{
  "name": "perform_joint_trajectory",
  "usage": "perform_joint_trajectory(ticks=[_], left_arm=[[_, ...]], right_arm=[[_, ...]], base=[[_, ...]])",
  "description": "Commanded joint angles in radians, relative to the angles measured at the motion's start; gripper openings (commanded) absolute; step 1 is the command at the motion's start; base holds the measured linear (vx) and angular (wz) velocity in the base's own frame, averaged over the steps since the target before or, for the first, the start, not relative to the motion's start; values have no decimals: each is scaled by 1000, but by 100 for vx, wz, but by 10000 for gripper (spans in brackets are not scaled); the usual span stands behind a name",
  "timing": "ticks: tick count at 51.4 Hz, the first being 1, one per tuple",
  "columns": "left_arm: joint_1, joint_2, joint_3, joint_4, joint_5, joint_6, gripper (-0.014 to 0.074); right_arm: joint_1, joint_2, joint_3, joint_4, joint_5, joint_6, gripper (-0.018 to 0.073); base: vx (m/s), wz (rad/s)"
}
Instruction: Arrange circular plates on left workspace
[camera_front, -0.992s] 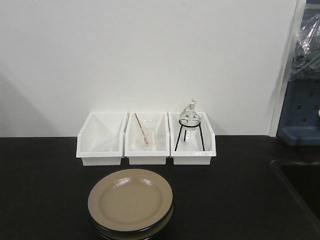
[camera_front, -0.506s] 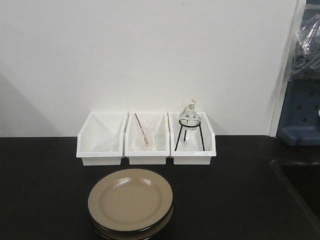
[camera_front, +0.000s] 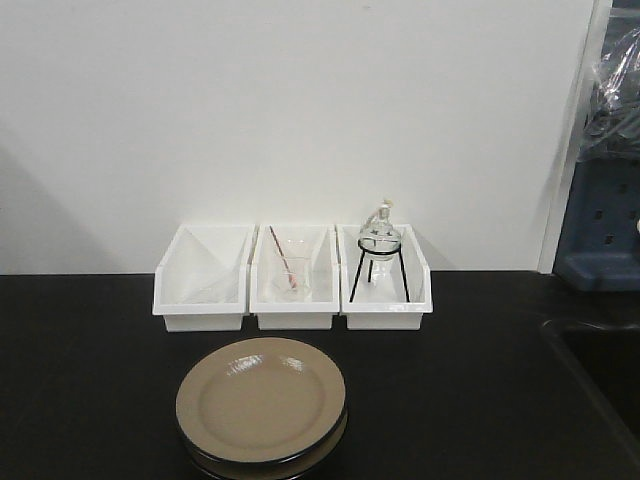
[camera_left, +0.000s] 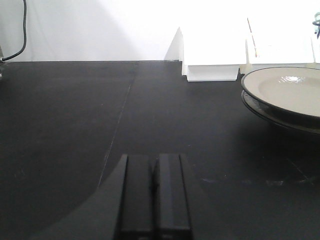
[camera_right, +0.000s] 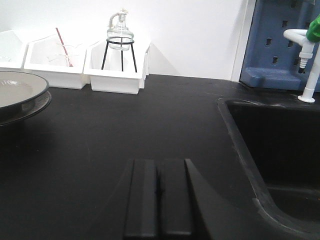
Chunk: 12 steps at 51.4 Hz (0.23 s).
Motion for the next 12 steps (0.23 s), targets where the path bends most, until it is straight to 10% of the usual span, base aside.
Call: perform_joint_trajectory(ticks=[1,12], left_arm=[[-7,-15,20,0,-89,-8,-1],[-7,-15,20,0,-89,-8,-1]], right_arm=[[-2,-15,22,-13,-80,-1,-5],[-2,-14,22,-13,-77,-1,-5]], base=[[0,0],[0,0]])
